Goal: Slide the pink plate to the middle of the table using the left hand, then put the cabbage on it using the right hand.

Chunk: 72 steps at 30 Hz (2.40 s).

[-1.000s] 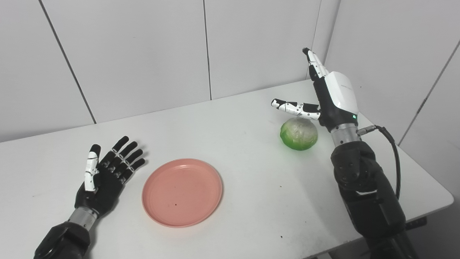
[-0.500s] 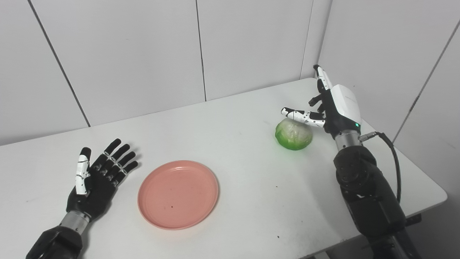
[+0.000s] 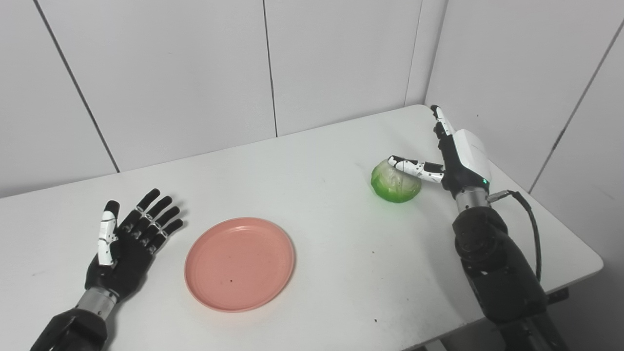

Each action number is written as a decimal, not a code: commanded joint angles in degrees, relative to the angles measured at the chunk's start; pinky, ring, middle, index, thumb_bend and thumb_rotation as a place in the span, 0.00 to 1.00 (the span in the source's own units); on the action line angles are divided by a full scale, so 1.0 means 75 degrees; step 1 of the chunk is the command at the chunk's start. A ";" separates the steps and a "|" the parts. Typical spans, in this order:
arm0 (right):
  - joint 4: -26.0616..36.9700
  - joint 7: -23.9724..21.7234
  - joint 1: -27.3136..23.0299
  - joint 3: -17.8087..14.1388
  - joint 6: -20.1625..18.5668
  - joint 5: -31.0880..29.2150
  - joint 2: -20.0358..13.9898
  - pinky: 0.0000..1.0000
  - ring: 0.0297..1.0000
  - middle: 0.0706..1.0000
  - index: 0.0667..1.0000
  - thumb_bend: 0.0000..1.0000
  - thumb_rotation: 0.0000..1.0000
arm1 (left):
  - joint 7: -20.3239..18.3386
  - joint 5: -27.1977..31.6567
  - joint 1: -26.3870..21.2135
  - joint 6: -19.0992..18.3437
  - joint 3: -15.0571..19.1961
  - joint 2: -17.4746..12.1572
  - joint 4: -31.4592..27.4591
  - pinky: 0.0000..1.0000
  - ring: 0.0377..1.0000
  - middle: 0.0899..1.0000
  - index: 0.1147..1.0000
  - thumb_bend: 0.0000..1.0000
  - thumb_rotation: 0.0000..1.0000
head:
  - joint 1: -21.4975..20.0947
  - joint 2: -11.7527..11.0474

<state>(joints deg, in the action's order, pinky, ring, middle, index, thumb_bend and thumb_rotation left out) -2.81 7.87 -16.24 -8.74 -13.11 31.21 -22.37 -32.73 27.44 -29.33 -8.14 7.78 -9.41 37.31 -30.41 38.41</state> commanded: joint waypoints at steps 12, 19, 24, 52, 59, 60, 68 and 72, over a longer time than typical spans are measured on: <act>-0.0311 0.0103 -0.0299 0.0144 0.0232 -0.0227 -0.0336 0.80 0.91 0.97 0.99 1.00 0.61 | 0.0237 -0.0270 0.0395 -0.0402 -0.0058 -0.0205 0.0430 0.82 0.84 0.85 0.84 0.64 0.98 | -0.0002 0.0058; -0.0450 -0.0193 -0.0391 0.0409 -0.0146 -0.0179 -0.0481 0.85 0.95 0.99 1.00 1.00 0.67 | 0.0239 -0.0266 0.0395 -0.0438 -0.0066 -0.0233 0.0419 0.82 0.84 0.85 0.84 0.64 0.99 | -0.0003 0.0075; -0.0567 -0.0313 -0.0468 0.0566 -0.0298 -0.0112 -0.0538 0.87 0.97 1.00 1.00 1.00 0.69 | 0.0210 -0.0253 0.0415 -0.0450 -0.0083 -0.0249 0.0381 0.83 0.85 0.85 0.84 0.64 0.99 | 0.0017 0.0110; -0.1688 -0.0543 -0.1049 0.0756 -0.0110 -0.0669 -0.0575 0.88 0.97 1.00 1.00 1.00 0.58 | 0.0359 -0.0253 0.0561 -0.0678 -0.0152 -0.0267 -0.0065 0.84 0.85 0.85 0.84 0.63 1.00 | 0.0102 0.0268; -0.1908 -0.0473 -0.1140 0.0805 -0.0111 -0.0691 -0.0581 0.85 0.94 0.97 1.00 1.00 0.54 | 0.0372 -0.0253 0.0572 -0.0712 -0.0157 -0.0256 -0.0111 0.84 0.85 0.85 0.84 0.63 0.99 | 0.0135 0.0286; -0.1912 -0.0478 -0.1137 0.0814 -0.0115 -0.0692 -0.0585 0.83 0.93 0.95 0.98 1.00 0.52 | 0.0363 -0.0250 0.0573 -0.0711 -0.0160 -0.0256 -0.0114 0.84 0.85 0.86 0.85 0.63 1.00 | 0.0135 0.0286; -0.1626 -0.0435 -0.0979 0.0680 0.0113 -0.1087 -0.0478 0.57 0.63 0.66 0.77 0.94 0.19 | 0.0413 -0.0259 0.0587 -0.0737 -0.0184 -0.0254 -0.0183 0.84 0.86 0.86 0.85 0.63 1.00 | 0.0145 0.0312; -0.1663 -0.0575 -0.0967 0.0789 0.0183 -0.1239 -0.0558 0.52 0.53 0.55 0.57 0.79 0.09 | 0.0409 -0.0257 0.0597 -0.0769 -0.0194 -0.0258 -0.0216 0.85 0.86 0.86 0.85 0.64 1.00 | 0.0156 0.0330</act>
<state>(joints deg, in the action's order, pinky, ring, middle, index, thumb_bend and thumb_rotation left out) -16.49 4.10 -22.20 -2.94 -14.03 22.28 -25.15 -31.80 27.43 -27.66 -9.35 7.17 -10.83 34.00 -29.27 40.87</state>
